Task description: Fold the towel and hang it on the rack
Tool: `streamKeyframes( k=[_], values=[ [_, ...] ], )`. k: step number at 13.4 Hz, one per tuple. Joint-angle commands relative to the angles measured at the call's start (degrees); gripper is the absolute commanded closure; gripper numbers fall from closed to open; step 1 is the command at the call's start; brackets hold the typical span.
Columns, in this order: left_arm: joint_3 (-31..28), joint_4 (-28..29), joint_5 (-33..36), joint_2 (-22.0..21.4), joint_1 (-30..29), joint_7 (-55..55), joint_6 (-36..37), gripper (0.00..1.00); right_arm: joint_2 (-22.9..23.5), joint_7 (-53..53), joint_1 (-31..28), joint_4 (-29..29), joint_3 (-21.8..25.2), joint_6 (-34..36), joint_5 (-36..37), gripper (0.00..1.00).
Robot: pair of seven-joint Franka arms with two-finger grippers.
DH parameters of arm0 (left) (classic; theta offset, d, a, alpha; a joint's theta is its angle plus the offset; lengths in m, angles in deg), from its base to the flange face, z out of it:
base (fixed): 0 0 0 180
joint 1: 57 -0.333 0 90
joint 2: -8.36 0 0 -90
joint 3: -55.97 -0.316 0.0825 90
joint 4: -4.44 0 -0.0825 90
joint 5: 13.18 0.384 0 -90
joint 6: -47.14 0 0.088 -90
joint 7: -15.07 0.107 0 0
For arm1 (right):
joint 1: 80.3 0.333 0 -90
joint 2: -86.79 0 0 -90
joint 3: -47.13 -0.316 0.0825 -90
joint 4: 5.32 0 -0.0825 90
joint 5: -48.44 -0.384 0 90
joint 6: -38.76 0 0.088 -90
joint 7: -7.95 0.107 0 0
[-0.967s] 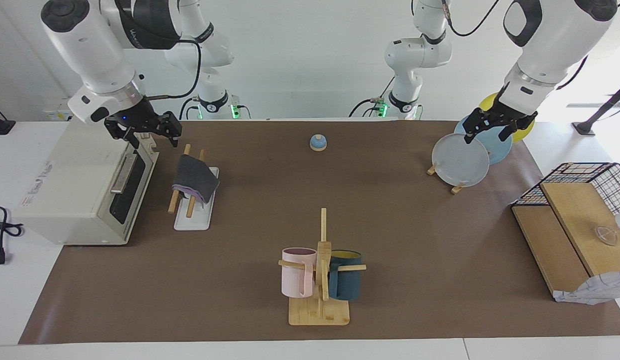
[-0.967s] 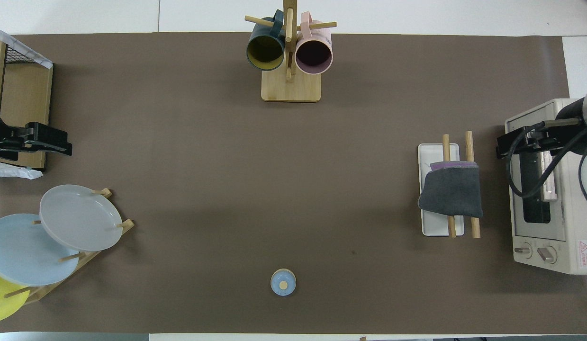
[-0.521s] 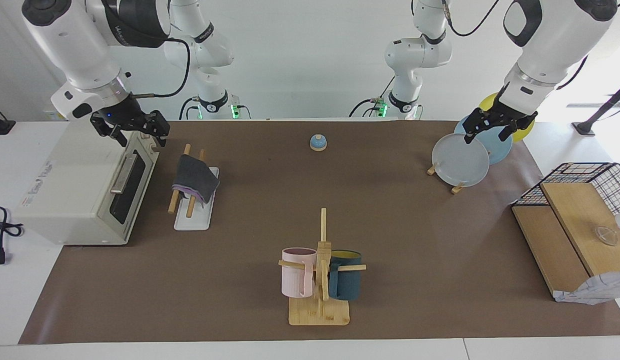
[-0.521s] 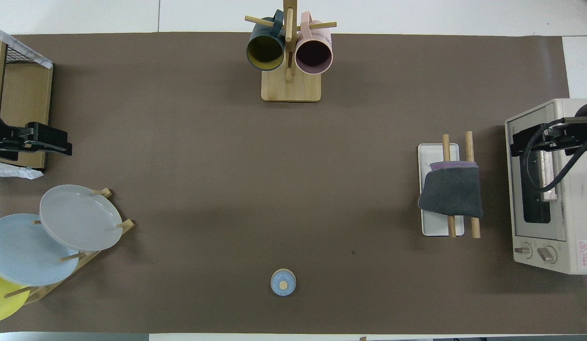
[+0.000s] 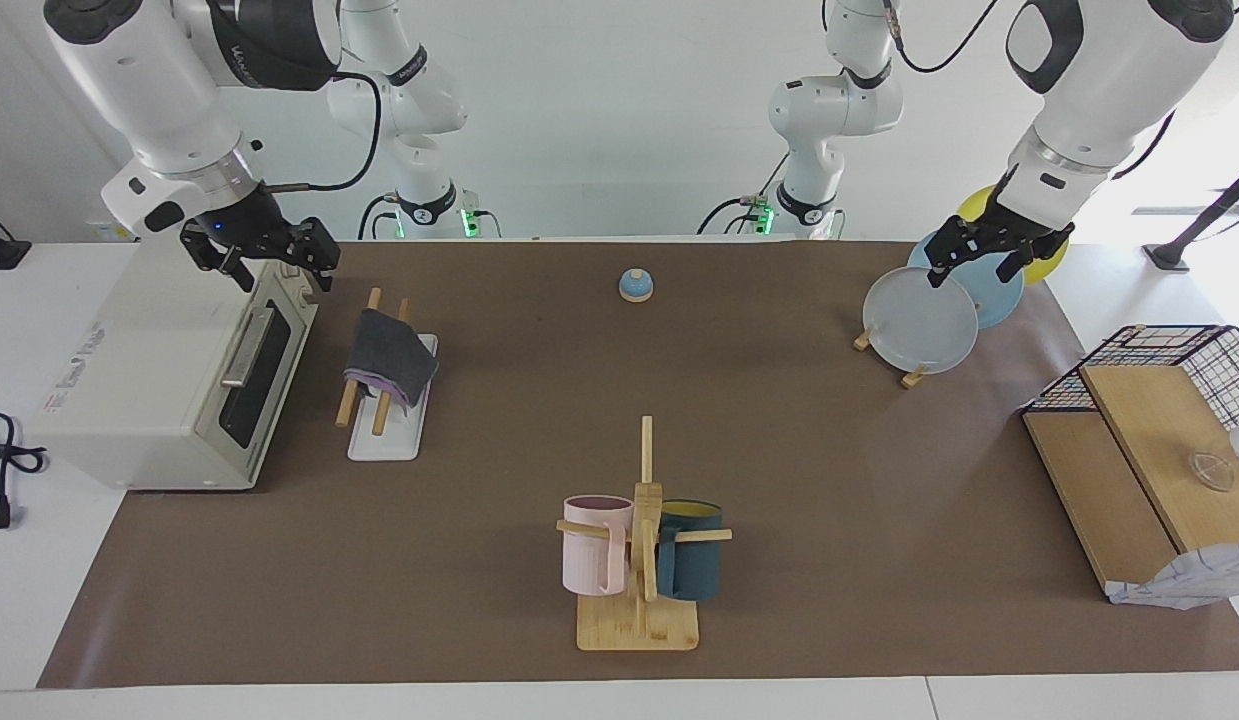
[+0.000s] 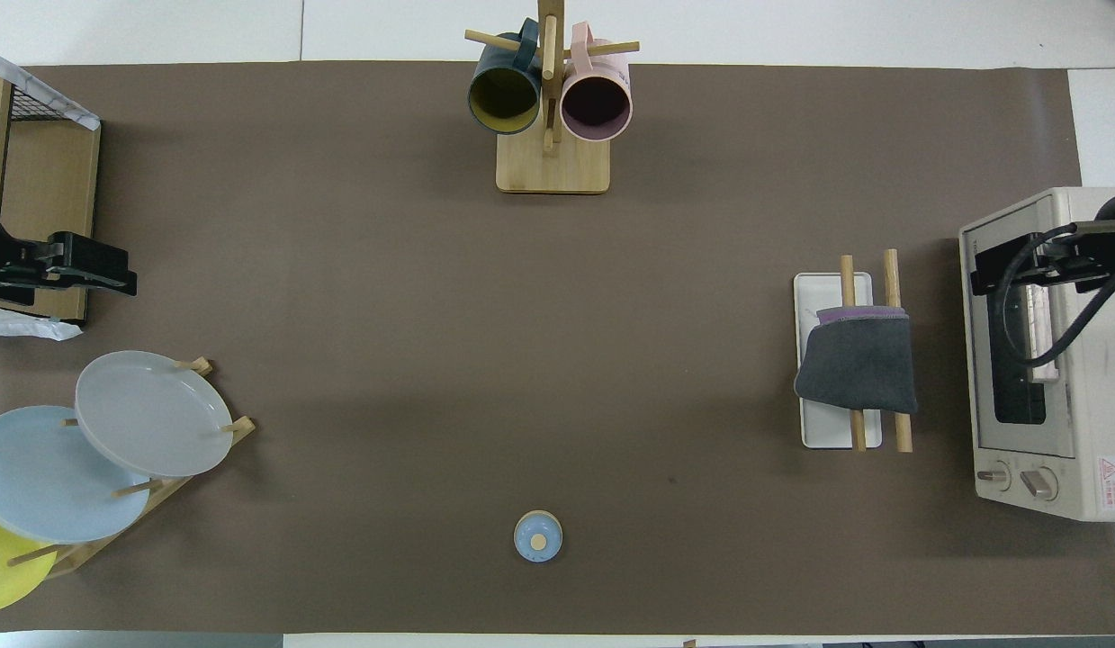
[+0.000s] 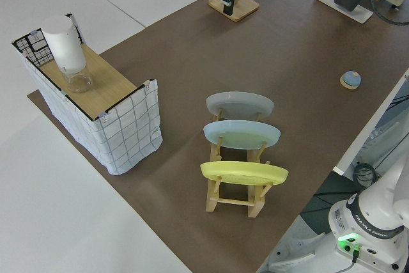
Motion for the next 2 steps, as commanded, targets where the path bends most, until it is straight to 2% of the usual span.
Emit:
streamKeyframes(
  k=[1,2],
  values=[
    [0.1,0.0,0.9,-0.5,-0.3,0.4,0.5,0.00,-0.5,0.8,-0.3,0.0,-0.5,-0.2,0.4,0.00],
    [0.1,0.0,0.9,-0.5,-0.3,0.4,0.4,0.00,-0.5,0.8,-0.3,0.0,-0.5,-0.2,0.4,0.00]
  ],
)
